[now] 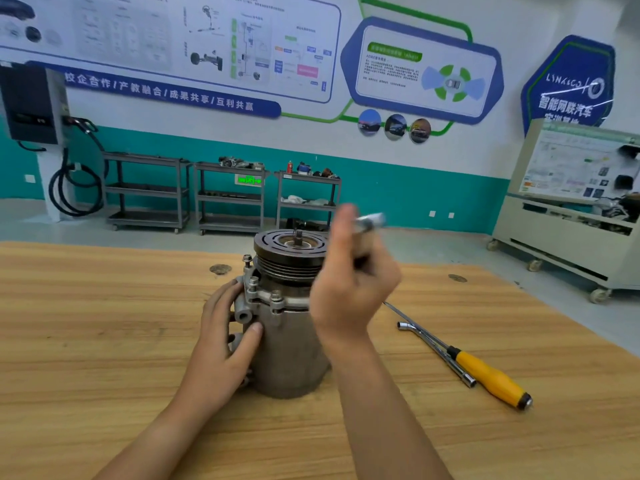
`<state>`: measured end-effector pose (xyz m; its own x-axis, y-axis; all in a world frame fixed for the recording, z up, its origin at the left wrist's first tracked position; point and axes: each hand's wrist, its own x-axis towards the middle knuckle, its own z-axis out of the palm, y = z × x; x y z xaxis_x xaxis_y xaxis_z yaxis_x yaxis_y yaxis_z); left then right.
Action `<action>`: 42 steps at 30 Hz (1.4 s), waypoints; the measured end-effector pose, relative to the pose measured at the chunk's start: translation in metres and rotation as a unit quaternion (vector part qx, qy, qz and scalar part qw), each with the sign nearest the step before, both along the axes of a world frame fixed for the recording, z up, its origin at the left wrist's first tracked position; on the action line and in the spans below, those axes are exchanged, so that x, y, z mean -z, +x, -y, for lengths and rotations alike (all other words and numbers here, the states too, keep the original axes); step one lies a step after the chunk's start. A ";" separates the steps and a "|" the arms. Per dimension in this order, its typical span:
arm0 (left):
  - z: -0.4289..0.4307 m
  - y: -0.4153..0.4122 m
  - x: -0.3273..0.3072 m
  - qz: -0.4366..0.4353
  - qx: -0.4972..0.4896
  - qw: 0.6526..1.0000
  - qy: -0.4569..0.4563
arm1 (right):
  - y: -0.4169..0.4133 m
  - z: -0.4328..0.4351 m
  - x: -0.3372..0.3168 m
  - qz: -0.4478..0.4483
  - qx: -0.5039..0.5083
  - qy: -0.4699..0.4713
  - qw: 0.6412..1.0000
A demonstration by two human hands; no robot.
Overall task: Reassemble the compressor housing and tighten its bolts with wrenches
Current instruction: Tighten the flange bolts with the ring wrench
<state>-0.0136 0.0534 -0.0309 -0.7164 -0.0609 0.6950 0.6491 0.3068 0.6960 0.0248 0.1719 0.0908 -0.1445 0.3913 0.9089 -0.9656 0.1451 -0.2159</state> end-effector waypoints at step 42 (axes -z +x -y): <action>-0.003 0.003 0.000 0.018 0.006 1.000 -0.002 | 0.013 -0.093 0.059 0.149 -0.212 -0.121 0.958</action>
<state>-0.0106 0.0559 -0.0311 -0.7415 -0.0491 0.6691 0.6274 0.3025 0.7175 0.0382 0.2647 0.0321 -0.5765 0.4332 0.6928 -0.8166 -0.3364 -0.4692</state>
